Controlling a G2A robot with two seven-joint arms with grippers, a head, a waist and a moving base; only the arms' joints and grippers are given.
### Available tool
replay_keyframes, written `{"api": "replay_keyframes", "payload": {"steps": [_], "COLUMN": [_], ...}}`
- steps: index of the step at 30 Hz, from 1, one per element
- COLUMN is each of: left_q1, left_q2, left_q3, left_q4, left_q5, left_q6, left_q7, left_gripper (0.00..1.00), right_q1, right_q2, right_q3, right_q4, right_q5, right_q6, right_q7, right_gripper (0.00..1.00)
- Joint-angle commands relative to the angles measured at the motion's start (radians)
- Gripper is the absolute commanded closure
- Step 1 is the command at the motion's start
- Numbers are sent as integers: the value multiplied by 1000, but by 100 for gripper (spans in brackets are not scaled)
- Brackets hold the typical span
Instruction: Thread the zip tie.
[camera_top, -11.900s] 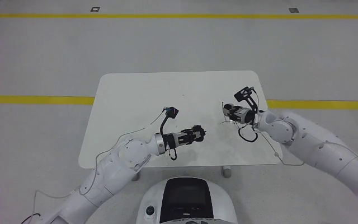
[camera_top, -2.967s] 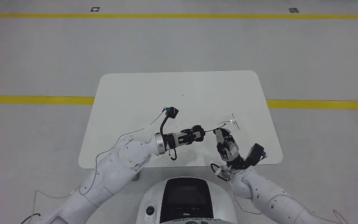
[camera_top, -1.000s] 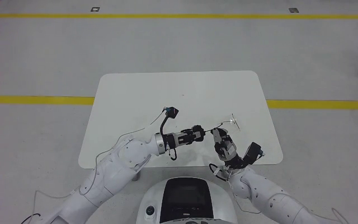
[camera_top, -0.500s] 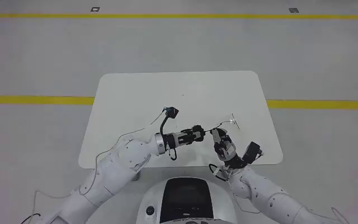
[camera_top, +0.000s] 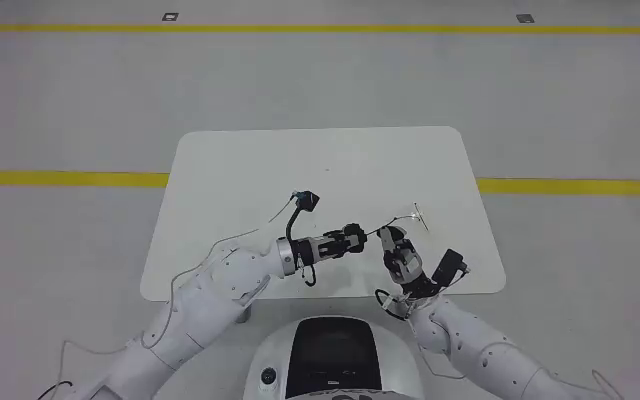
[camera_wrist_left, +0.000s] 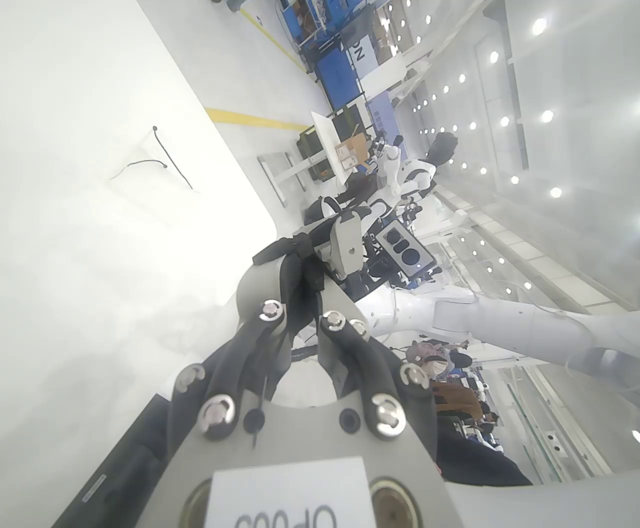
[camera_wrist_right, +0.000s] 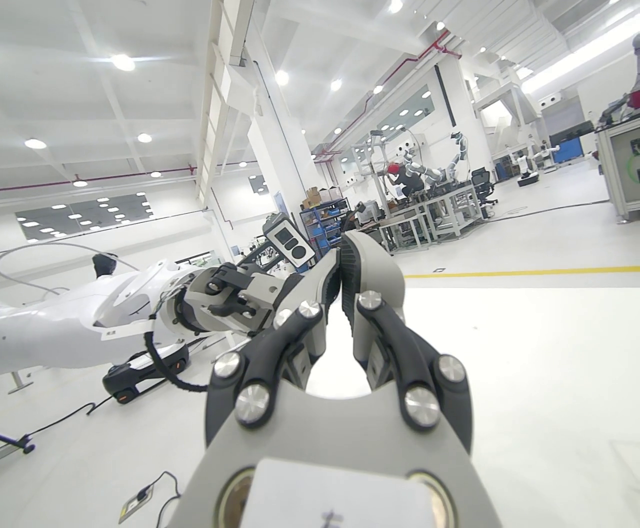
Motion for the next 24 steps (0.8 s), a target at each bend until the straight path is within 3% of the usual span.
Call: {"api": "replay_keyframes", "payload": {"steps": [1,14,24], "left_q1": [0,0,0], "left_q2": [0,0,0], "left_q3": [0,0,0], "left_q4": [0,0,0], "left_q5": [0,0,0], "left_q6": [0,0,0], "left_q7": [0,0,0], "left_gripper": [100,100,100], "right_q1": [-1,5,17], "right_q2": [-1,-1,-6], "right_q3": [-2,-22,-41], "right_q4": [-1,-17,2], "right_q5": [-3,-22,-8], "right_q6": [0,0,0], "right_q7": [4,-47,-19], "right_gripper": [100,100,100]}}
